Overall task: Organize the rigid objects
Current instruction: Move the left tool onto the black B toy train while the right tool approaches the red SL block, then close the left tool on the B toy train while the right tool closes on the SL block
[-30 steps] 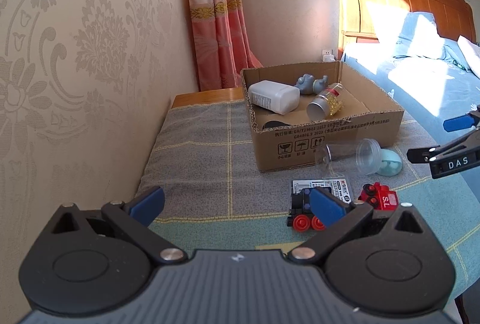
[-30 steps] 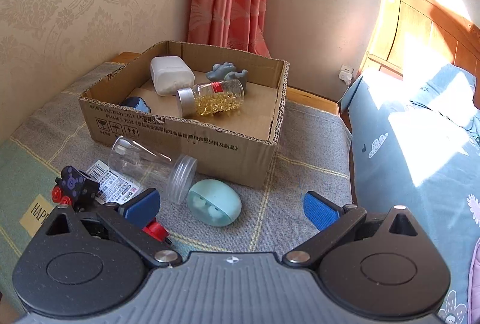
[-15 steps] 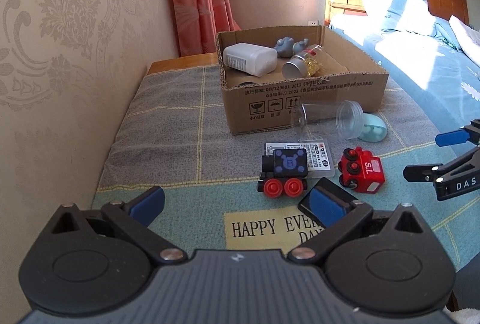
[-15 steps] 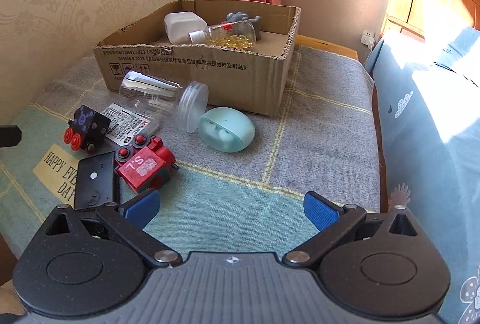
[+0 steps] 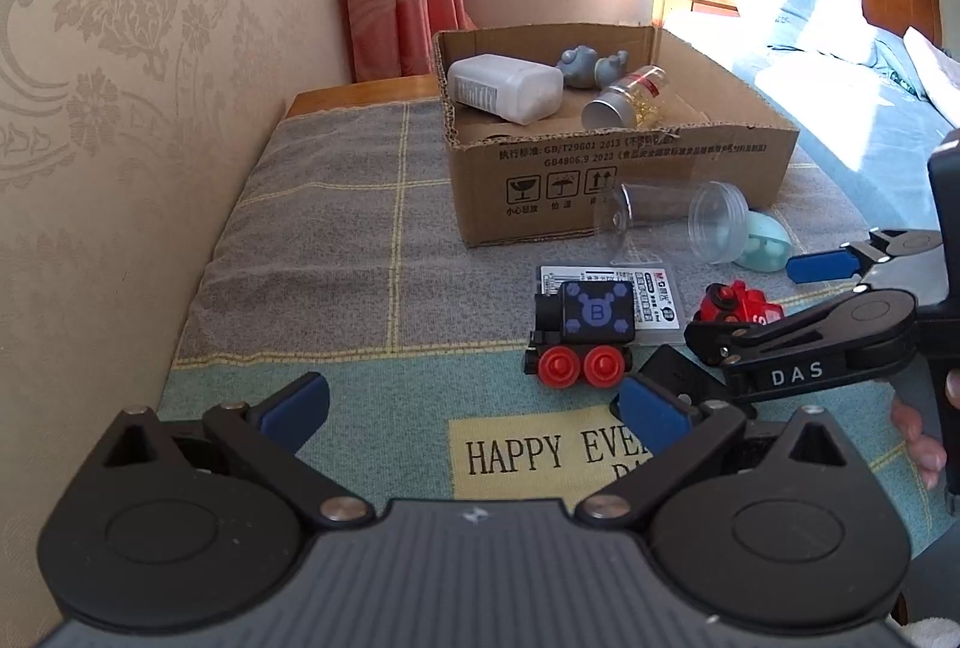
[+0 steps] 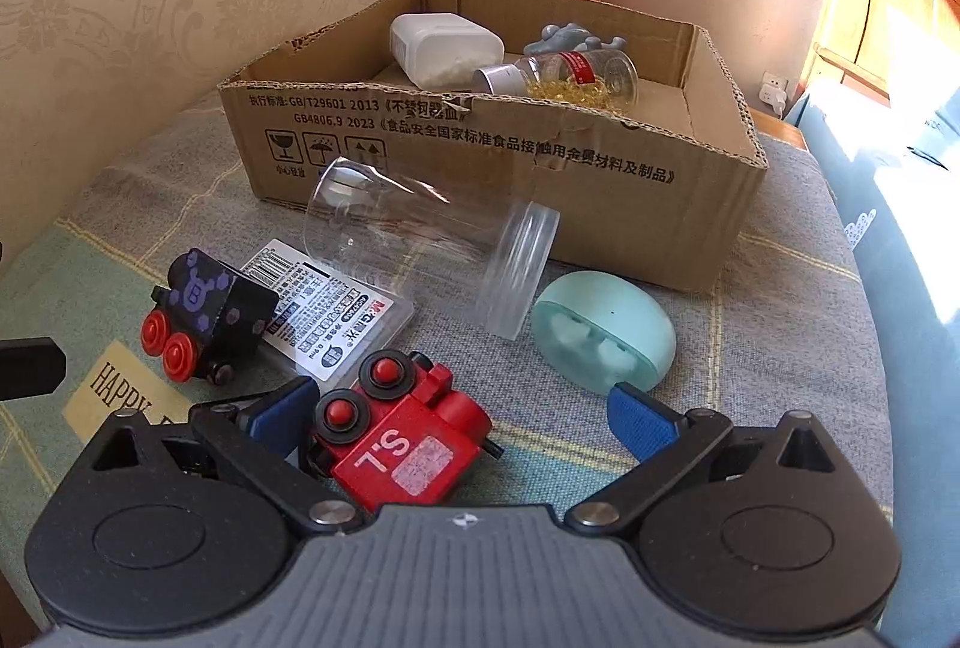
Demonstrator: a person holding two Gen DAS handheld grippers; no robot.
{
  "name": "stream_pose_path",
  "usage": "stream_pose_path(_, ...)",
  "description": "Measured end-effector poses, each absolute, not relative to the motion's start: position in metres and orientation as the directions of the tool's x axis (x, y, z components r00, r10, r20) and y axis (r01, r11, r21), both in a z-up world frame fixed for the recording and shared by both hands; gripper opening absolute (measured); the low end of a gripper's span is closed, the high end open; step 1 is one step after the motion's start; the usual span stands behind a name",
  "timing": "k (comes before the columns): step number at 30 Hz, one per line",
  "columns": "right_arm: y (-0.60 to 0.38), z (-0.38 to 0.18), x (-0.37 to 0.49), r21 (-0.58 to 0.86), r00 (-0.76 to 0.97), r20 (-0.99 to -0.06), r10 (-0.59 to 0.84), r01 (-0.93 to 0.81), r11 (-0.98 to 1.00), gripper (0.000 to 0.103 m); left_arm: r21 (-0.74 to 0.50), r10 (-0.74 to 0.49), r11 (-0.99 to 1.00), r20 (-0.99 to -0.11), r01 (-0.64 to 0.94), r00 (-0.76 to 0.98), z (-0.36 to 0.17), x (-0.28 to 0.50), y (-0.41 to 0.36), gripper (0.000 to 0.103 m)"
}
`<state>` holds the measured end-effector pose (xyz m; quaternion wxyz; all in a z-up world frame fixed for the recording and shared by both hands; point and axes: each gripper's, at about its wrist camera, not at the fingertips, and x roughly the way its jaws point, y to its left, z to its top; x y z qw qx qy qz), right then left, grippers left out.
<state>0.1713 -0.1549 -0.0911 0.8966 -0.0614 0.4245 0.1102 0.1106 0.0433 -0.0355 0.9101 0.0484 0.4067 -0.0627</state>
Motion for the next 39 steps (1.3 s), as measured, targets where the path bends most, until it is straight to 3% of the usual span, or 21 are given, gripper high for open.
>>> stream_pose_path(9,-0.188,-0.096,0.16,-0.008,0.597,-0.797,0.089,-0.158,0.987,0.103,0.004,-0.131,0.98,-0.747,0.2,0.651,-0.045,0.127,0.03,0.102)
stream_pose_path(17,-0.193,-0.1,0.15,-0.04,0.618,-0.781,0.086,-0.187,0.982,0.103,-0.015,-0.175,0.969,-0.744,0.246,0.645,-0.062,0.142,0.011,0.099)
stream_pose_path(20,-0.194,-0.1,0.153,-0.039,0.619,-0.781,0.089,-0.19,0.981,0.103,-0.022,-0.179,0.97,-0.74,0.243,0.649,-0.067,0.146,0.01,0.09)
stream_pose_path(23,-0.194,-0.1,0.153,-0.038,0.621,-0.778,0.094,-0.196,0.98,0.103,-0.049,-0.203,0.967,-0.745,0.251,0.636,-0.072,0.15,0.01,0.073)
stream_pose_path(26,-0.195,-0.1,0.152,-0.038,0.626,-0.773,0.101,-0.205,0.978,0.103,-0.065,-0.212,0.967,-0.74,0.247,0.638,-0.076,0.153,0.01,0.068)
stream_pose_path(29,-0.195,-0.101,0.149,-0.04,0.637,-0.763,0.109,-0.214,0.976,0.103,-0.084,-0.233,0.963,-0.732,0.254,0.64,-0.078,0.154,0.011,0.052)
stream_pose_path(39,-0.197,-0.1,0.148,-0.04,0.631,-0.762,0.146,-0.271,0.962,0.103,-0.004,-0.119,0.983,-0.782,0.186,0.611,-0.074,0.139,0.036,0.05)
